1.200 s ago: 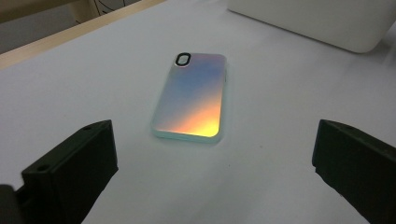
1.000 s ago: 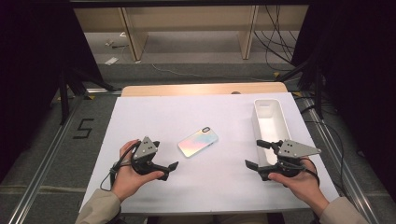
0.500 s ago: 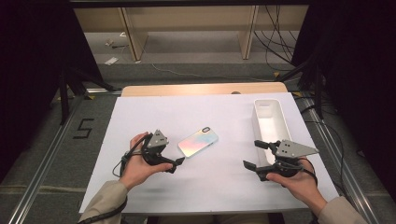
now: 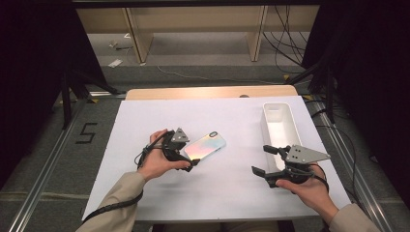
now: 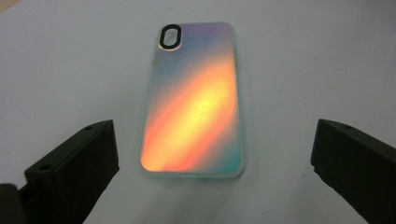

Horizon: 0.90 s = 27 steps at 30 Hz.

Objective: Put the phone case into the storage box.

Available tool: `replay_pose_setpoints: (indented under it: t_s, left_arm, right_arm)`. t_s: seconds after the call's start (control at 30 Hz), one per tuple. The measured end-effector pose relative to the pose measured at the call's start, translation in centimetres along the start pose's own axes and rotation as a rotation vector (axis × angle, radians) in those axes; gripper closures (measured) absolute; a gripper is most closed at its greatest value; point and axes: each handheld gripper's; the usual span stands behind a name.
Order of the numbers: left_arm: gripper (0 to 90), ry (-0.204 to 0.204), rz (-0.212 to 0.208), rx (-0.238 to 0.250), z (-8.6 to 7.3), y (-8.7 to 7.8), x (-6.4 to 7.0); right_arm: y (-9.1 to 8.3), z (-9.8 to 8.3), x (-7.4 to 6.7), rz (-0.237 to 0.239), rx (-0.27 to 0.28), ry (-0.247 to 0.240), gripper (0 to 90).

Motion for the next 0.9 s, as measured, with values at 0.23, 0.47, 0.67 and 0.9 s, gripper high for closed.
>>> replay_pose_setpoints:
  t_s: [0.23, 0.47, 0.67, 0.9]
  left_arm:
    - [1.9, 0.017, -0.02, -0.079, 1.2, 2.2, -1.0]
    - [2.1, 0.032, -0.02, -0.138, 1.8, 3.8, -1.5]
    - [2.7, 0.037, -0.01, -0.187, 2.0, 4.8, -2.0]
    - [3.4, 0.025, -0.015, -0.219, 2.0, 5.5, -2.3]
  right_arm:
    - [-0.1, 0.1, 0.1, 0.002, 0.003, 0.006, 17.1]
    - [-0.1, 0.1, 0.1, 0.003, 0.006, 0.01, 17.2]
    - [-0.2, 0.1, 0.1, 0.003, 0.009, 0.009, 17.3]
    - [-0.1, 0.1, 0.1, 0.004, 0.008, 0.009, 17.4]
Point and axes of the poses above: each handheld gripper's, and its own axes: y roughly forward along the jaws, z roughly out of its top, x roughly to its right, and after that the axes turned 8 degrees about -z, right-handed
